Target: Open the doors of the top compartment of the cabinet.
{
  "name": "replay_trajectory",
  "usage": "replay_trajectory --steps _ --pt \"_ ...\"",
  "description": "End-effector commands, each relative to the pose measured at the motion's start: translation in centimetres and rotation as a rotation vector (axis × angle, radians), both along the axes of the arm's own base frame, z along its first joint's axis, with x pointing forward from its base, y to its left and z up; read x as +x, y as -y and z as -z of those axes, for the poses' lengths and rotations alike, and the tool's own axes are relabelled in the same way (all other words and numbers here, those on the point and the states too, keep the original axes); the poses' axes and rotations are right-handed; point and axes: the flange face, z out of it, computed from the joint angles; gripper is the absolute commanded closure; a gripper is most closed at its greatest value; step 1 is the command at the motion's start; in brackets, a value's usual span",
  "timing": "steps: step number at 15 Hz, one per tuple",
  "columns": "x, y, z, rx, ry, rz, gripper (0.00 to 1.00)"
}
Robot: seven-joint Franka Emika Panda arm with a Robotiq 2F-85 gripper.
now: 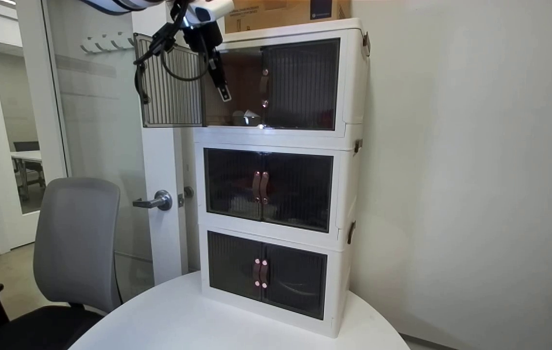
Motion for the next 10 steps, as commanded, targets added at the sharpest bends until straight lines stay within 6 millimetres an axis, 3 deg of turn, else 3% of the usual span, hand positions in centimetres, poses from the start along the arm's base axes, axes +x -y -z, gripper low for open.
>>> replay_trajectory --steps 1,7,10 --pt "-0.1 -0.7 0.1 0.090 -0.005 -0.140 0.00" --pt "0.8 -0.2 1.6 0.246 -0.014 -0.389 0.00" --pt "-0.4 -0.4 2.8 0.326 -0.075 -0.504 0.00"
